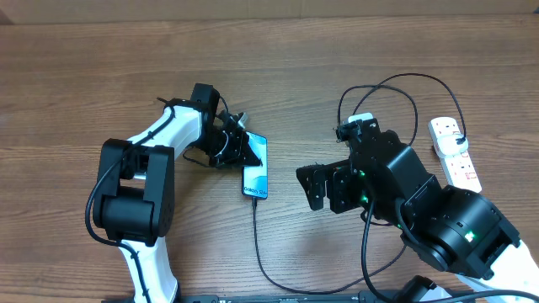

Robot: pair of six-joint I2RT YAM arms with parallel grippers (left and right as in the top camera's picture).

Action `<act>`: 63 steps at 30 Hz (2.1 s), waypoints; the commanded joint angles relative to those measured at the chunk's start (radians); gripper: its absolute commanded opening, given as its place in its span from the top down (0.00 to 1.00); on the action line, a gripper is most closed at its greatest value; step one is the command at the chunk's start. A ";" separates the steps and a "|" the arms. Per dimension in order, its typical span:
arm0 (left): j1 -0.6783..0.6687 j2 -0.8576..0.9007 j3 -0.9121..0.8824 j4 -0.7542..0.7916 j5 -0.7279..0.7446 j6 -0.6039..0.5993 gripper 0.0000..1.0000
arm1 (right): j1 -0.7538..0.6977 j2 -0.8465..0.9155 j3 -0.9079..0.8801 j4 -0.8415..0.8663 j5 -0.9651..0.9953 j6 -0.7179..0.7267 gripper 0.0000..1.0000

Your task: Plug charger to phone and switch on socket

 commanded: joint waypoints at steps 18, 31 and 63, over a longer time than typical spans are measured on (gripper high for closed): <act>0.003 0.008 0.000 0.004 -0.040 0.026 0.70 | -0.002 -0.006 0.025 0.001 0.033 -0.001 0.00; 0.003 0.008 0.000 0.003 -0.124 -0.055 0.57 | -0.002 0.034 0.025 -0.003 0.032 -0.001 0.00; 0.002 0.008 0.000 -0.029 -0.295 -0.102 0.50 | -0.002 0.036 0.024 -0.003 0.032 -0.001 0.00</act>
